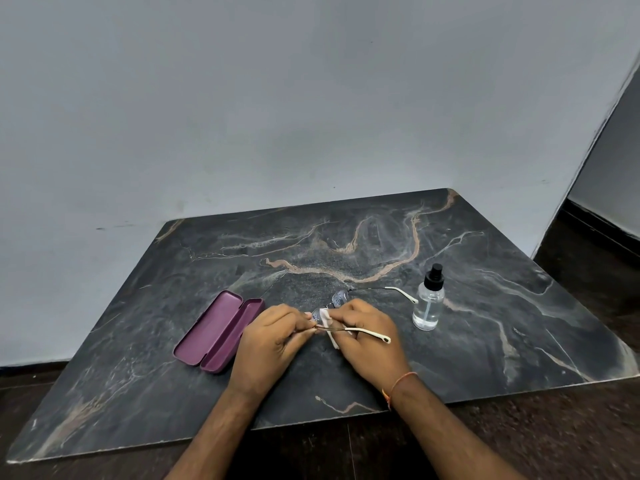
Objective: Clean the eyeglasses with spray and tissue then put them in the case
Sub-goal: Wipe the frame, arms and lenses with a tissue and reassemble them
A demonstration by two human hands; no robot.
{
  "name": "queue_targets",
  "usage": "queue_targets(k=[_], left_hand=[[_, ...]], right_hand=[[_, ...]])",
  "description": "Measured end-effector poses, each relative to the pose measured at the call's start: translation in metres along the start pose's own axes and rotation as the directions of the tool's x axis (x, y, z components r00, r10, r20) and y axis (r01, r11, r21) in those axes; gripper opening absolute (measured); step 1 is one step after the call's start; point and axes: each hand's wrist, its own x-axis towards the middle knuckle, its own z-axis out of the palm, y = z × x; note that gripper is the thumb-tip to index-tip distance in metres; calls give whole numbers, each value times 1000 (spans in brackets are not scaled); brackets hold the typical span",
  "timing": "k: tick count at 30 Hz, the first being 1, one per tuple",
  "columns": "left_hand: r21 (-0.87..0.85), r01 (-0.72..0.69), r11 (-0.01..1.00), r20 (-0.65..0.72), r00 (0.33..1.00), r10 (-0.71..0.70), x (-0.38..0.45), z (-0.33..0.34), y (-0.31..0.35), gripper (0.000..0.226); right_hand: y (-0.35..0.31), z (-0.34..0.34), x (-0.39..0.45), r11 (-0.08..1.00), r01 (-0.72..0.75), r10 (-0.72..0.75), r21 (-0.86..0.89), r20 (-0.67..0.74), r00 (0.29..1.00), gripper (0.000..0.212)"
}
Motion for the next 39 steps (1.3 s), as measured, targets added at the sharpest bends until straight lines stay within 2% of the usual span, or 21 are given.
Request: queue_targets(k=[4,7,11,14,22,25,28,33,35,37,39], left_hand=[[12,-2,1000,-5,1000,2,0,0,1,16],[18,-8,1000,3,1000,8,0,-1,1,20],[0,14,1000,-21,1000,-14,0,0,1,17],[1,9,1000,-8,1000,-9,0,0,1,14],[9,22,1000,4,1000,-22,0,1,-1,22],[3,19,1000,1,1000,-19,0,0,1,22],[12,1,1000,8,1000,-2,0,0,1,23],[22,-6,1000,20,1000,6,1,1,2,21],[16,0,1000,18,1000,0,0,0,2,22],[17,-2,1000,9,1000,2,0,0,2,24],[20,-5,1000,7,1000,5,1,0,2,22]], right_hand=[[-3,-1,-3,1000,25,-26,8,50,998,22],[-3,-1,-3,998,-16,14,69,23,1000,20],[2,2,-1,999,-36,37,13,-33,999,23],[2,2,1,1000,-9,9,-19,-19,1000,22],[-1,0,-1,999,5,-7,51,37,999,24],[1,1,2,998,-35,36,45,-18,999,18],[0,2,3,1000,-13,14,8,-24,1000,13],[-2,-2,3,999,34,-34,6,90,995,34],[-2,-3,3,998,37,-41,45,82,996,36],[-2,-3,3,997,12,-15,73,35,999,28],[-2,-1,6,1000,-17,17,13,-19,1000,17]])
